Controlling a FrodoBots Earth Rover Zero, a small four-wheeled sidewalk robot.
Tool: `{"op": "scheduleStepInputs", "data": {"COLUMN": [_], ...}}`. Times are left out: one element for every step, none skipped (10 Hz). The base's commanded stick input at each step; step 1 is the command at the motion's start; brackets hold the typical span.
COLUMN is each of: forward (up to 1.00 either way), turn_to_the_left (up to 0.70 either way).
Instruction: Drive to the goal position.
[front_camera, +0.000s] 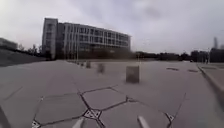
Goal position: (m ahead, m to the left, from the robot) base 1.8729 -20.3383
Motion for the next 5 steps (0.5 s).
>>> {"op": "scheduleStepInputs", "data": {"forward": [0.00, 0.00, 0.00, 0.00, 0.00], "turn_to_the_left": [-0.45, -0.45, -0.45, -0.45, -0.45]}}
